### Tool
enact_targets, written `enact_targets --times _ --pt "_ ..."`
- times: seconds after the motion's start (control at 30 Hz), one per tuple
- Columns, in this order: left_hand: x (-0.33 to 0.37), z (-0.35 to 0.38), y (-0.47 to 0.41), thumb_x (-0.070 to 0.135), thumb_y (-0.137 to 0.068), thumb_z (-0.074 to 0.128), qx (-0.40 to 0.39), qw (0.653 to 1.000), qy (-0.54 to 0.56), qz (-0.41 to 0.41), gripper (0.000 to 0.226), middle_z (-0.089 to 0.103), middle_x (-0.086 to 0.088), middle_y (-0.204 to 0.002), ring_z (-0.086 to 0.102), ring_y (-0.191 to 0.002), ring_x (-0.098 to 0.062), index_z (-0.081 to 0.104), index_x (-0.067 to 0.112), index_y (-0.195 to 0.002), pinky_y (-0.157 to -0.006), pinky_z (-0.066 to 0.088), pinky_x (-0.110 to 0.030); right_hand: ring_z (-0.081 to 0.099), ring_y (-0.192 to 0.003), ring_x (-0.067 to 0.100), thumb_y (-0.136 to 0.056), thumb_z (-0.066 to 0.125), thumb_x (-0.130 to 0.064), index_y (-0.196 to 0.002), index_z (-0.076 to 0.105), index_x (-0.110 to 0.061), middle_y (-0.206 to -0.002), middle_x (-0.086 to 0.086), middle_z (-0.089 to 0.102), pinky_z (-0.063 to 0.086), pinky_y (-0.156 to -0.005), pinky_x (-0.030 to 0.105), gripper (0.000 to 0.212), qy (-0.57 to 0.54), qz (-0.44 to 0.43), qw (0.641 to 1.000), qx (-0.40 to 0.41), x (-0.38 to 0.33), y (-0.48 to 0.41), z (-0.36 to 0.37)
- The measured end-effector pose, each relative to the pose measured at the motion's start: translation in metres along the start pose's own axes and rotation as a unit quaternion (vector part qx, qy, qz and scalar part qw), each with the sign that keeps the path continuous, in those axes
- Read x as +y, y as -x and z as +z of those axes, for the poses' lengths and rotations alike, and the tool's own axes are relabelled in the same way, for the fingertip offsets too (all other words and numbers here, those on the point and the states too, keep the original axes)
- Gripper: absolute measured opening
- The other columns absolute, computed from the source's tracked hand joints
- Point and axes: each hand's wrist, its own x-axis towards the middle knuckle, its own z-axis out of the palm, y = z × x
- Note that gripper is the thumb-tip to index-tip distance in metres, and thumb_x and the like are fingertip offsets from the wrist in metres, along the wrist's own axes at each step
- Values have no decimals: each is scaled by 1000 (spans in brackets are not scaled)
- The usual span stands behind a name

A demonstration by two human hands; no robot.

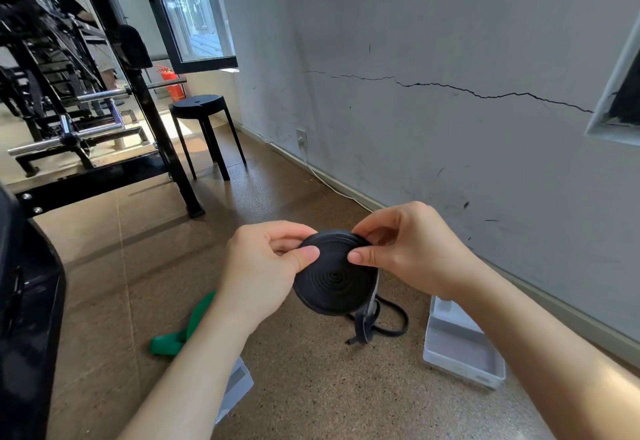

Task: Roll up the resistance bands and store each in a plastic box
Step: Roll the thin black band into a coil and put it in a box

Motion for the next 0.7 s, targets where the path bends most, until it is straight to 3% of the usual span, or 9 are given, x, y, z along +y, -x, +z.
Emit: enact_targets --times 0.1,0.2,0.27,0.33,0.43,0.53,0.63,0.7 --pt "2 -4 0 7 -78 76 -24 998 49 26 35 74 7 -93 70 -86 -12 71 37 -96 -81 56 -35 65 -64 10 -75 83 -19 -84 76 -20 -72 3 73 53 -57 22 11 -149 64 987 -4 7 -2 -2" --pt "8 -14 7 -4 -77 71 -179 977 75 93 57 58 18 -131 52 -124 -2 65 37 -115 -95 51 -28 59 -70 12 -74 79 -18 -86 79 -14 -80 6 73 45 -52 18 12 -285 146 947 -14 16 -4 -12" --pt "10 -14 12 -17 -75 66 -232 963 43 129 71 46 23 -140 42 -131 4 63 38 -120 -96 48 -21 55 -66 11 -68 76 -21 -85 80 -14 -82 7 72 41 -51 16 19 -363 176 914 -49 20 -4 -16" --pt "11 -9 13 -17 -71 71 -154 964 -48 209 68 50 20 -134 47 -124 5 68 35 -114 -94 48 -16 52 -61 9 -65 74 -18 -84 81 -13 -81 7 71 36 -49 15 20 -405 192 889 -94 24 -4 -16" --pt "13 -9 8 -8 -68 78 -59 945 -123 297 50 60 12 -116 56 -111 -2 73 28 -102 -90 46 -13 51 -69 13 -73 78 -14 -95 79 -9 -86 7 71 35 -59 20 23 -405 178 876 -192 27 -3 -11" --pt "18 -14 11 -7 -67 77 -94 956 -61 270 42 68 13 -110 61 -110 -6 75 25 -95 -89 51 -20 64 -70 13 -78 64 -13 -100 74 -1 -82 8 72 51 -63 20 27 -437 160 843 -269 29 -1 -6" --pt "26 -13 18 -21 -70 66 -171 967 19 189 38 72 11 -99 67 -97 -1 75 13 -85 -72 54 -13 61 -62 11 -80 59 -13 -87 77 -7 -70 3 68 49 -63 20 20 -429 137 839 -306 29 0 1" --pt "26 -13 17 -18 -71 68 -176 967 27 180 32 73 5 -92 69 -88 -3 74 11 -83 -68 53 -11 58 -60 15 -80 59 -12 -84 76 -5 -64 5 66 47 -64 23 19 -427 116 835 -327 28 0 5"
